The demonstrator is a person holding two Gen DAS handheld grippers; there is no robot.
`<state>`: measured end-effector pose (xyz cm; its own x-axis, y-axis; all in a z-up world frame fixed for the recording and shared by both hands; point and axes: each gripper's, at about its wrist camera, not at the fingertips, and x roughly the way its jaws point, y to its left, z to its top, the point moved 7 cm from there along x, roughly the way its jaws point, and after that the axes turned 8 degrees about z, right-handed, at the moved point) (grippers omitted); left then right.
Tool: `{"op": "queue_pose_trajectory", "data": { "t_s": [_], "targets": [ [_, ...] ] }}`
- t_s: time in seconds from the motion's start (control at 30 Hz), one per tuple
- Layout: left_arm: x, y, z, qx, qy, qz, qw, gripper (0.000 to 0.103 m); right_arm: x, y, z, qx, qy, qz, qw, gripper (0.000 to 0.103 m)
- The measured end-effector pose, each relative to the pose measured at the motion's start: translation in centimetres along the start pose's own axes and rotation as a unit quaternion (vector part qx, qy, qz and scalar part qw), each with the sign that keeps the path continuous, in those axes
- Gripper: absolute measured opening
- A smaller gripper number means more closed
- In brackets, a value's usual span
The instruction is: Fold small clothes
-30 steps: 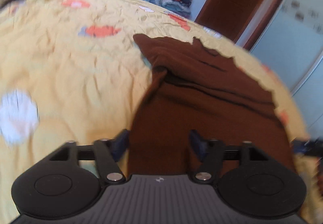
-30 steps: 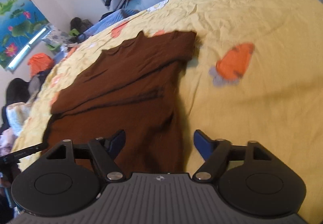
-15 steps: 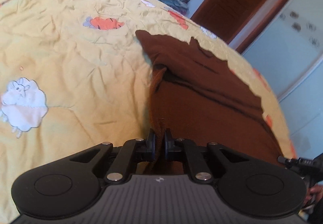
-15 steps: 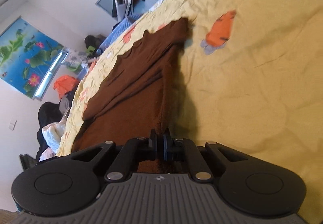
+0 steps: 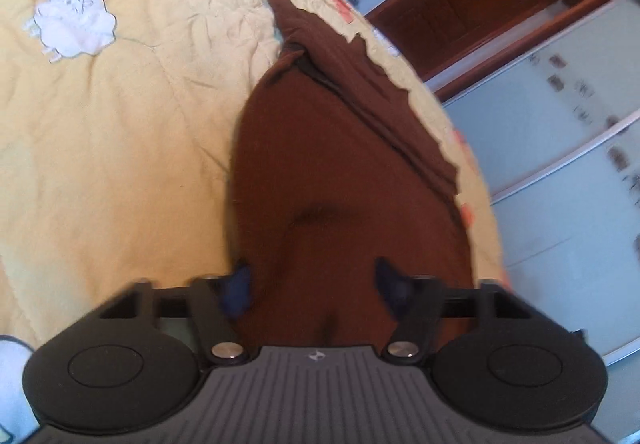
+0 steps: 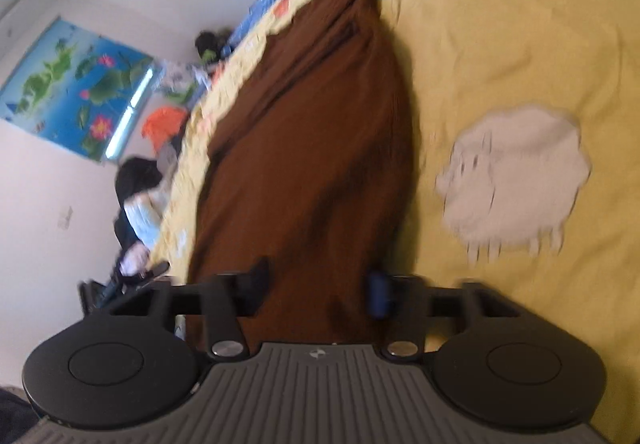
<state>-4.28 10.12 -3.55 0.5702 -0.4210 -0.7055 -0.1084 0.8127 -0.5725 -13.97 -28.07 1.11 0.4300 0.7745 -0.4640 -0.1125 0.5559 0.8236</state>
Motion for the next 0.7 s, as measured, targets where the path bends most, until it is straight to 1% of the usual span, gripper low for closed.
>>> {"op": "queue_pose_trajectory", "data": {
  "t_s": [0.03,0.1,0.17,0.23,0.27,0.3,0.33,0.37,0.4,0.43,0.47,0.5,0.53,0.57,0.63,0.67,0.7],
  "targets": [
    [0.1,0.3,-0.3,-0.002,0.016,0.012,0.9998,0.005,0.6,-0.2,-0.3,0.0,0.01,-0.012,1.0,0.011],
    [-0.7,0.9,-0.1,-0.004,0.013,0.017,0.9998,0.004,0.3,0.3,-0.4,-0.003,0.002,-0.009,1.0,0.012],
    [-2.1,0.9,0.0,0.021,-0.002,0.028,0.9994,0.004,-1.2,0.7,-0.4,-0.013,-0.011,-0.014,1.0,0.012],
    [-2.4,2.0,-0.4,0.019,0.008,0.043,0.9989,0.004,-2.8,0.5,-0.8,-0.011,-0.022,-0.016,1.0,0.011],
    [-2.2,2.8,-0.9,0.006,0.022,0.035,0.9991,0.003,-3.2,-0.2,-1.1,-0.004,-0.025,-0.028,0.999,0.012],
    [-2.4,3.3,-1.5,-0.019,0.031,0.009,0.9993,0.005,-3.4,-1.1,-1.3,0.005,-0.028,-0.038,0.999,0.011],
    [-2.4,3.8,-2.1,-0.049,0.05,-0.011,0.9975,0.006,-3.7,-1.7,-1.7,0.021,-0.036,-0.023,0.999,0.014],
    [-2.4,4.1,-2.6,-0.077,0.07,-0.026,0.9942,0.008,-3.6,-1.7,-2.1,0.039,-0.036,-0.009,0.999,0.021],
    [-2.6,4.2,-3.4,-0.099,0.089,-0.042,0.9902,0.015,-3.4,-1.5,-2.6,0.048,-0.029,0.0,0.998,0.036],
    [-2.6,3.9,-4.1,-0.106,0.098,-0.057,0.9878,0.025,-3.4,-1.0,-3.2,0.047,-0.02,0.011,0.999,0.045],
    [-2.8,3.6,-4.9,-0.109,0.099,-0.074,0.9863,0.031,-3.5,-0.4,-3.7,0.043,-0.014,0.026,0.999,0.061],
    [-2.7,3.2,-5.5,-0.113,0.1,-0.091,0.9844,0.04,-3.4,0.2,-4.3,0.039,-0.01,0.038,0.998,0.065],
    [-2.4,2.6,-5.9,-0.118,0.101,-0.104,0.9824,0.043,-3.2,0.4,-4.7,0.037,-0.003,0.042,0.998,0.065],
    [-2.0,2.3,-6.2,-0.123,0.102,-0.11,0.981,0.042,-2.8,0.7,-4.9,0.033,0.002,0.041,0.999,0.065],
    [-1.2,1.5,-6.3,-0.126,0.109,-0.119,0.9788,0.043,-2.2,0.8,-4.5,0.036,0.005,0.044,0.998,0.06],
    [-1.0,1.1,-6.1,-0.121,0.11,-0.116,0.9796,0.043,-1.9,0.7,-4.3,0.039,0.008,0.042,0.998,0.051],
    [-0.8,0.9,-6.0,-0.113,0.109,-0.113,0.9811,0.042,-1.4,0.6,-4.1,0.041,0.012,0.037,0.998,0.046]
  ]
}}
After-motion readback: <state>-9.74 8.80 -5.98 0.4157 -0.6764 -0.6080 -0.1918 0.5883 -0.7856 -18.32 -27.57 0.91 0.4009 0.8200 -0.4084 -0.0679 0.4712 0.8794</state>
